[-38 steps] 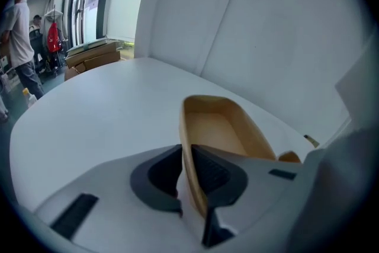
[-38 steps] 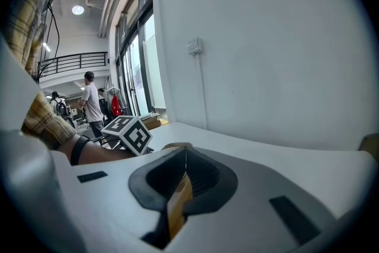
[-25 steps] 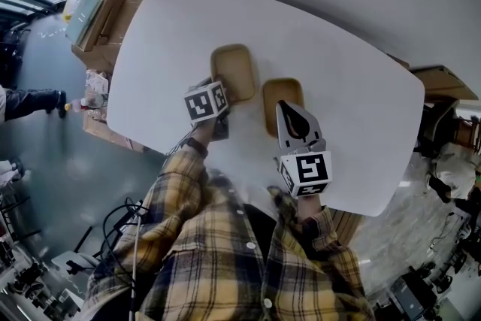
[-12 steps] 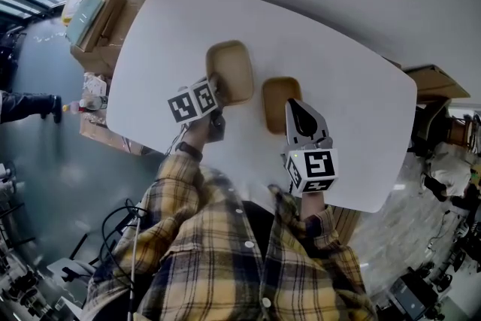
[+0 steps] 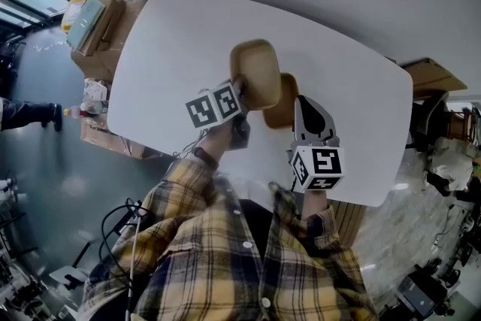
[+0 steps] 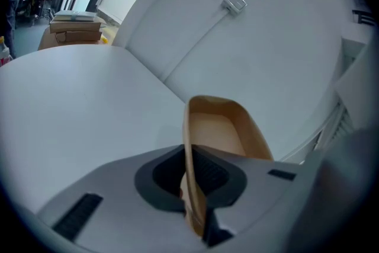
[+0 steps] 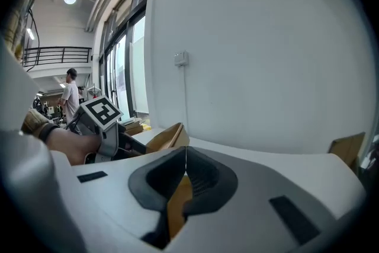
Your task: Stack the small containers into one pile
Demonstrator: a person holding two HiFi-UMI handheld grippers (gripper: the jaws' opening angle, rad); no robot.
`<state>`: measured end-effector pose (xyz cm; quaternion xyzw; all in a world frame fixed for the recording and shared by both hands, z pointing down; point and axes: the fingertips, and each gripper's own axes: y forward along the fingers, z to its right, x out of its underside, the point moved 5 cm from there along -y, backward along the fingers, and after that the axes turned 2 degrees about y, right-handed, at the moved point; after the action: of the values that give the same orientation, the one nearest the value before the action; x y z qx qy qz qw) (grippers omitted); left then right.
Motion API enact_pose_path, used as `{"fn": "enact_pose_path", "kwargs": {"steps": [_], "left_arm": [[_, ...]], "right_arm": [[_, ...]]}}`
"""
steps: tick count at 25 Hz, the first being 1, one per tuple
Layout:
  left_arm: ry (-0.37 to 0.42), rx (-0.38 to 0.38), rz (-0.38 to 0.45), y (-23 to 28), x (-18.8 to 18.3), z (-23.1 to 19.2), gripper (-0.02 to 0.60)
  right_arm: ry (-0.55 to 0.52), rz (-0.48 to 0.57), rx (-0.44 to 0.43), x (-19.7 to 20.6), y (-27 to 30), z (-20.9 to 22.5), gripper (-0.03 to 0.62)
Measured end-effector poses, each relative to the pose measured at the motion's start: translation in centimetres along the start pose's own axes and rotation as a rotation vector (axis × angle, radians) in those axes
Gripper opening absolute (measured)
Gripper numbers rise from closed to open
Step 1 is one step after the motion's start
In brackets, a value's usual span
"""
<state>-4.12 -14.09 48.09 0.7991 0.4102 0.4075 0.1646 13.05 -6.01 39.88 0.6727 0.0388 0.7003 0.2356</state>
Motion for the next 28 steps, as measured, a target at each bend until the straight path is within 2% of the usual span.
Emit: {"fn": "enact_pose_path", "kwargs": {"steps": [2,6,8,10,14,17,20,24,28], "left_arm": [[0.027,-0.011,-0.014,0.1,1.2,1.1,0.032],[0.105,-0.034,-0.046,0.8,3.6,2.8,0.032],[0.12,-0.036,-0.069,1.2,4.7,3.5,0.032],[0.13,-0.042,-0.088,1.5,5.7,4.0,0.032],[0.163,-0.048,-0.105,2.0,6.8,4.8,0.032],[0.182,-0.043,-0.117,2.4,7.3,4.9,0.032],[0.193,-0.027,-0.139,2.5,7.6,4.9,0.034],[0.207,0.011,-0.188,2.5,7.8,5.4,0.051],[0.294,0.035,-0.186,2.0,7.4,5.7,0.071]], "right_arm": [[0.025,0.013,0.002,0.1,-0.4,0.3,0.015],[0.13,0.005,-0.054,0.2,-0.2,0.9,0.025],[0.154,-0.042,-0.083,0.7,0.5,1.4,0.113],[0.166,-0.096,-0.09,1.4,1.2,2.3,0.14],[0.176,-0.191,-0.062,2.9,2.6,4.2,0.133],[0.166,-0.275,-0.04,4.3,3.8,5.1,0.081],[0.171,-0.298,-0.029,4.7,4.5,5.5,0.047],[0.186,-0.344,-0.042,5.3,5.2,6.2,0.034],[0.24,-0.407,-0.04,7.0,5.6,7.2,0.031]]}}
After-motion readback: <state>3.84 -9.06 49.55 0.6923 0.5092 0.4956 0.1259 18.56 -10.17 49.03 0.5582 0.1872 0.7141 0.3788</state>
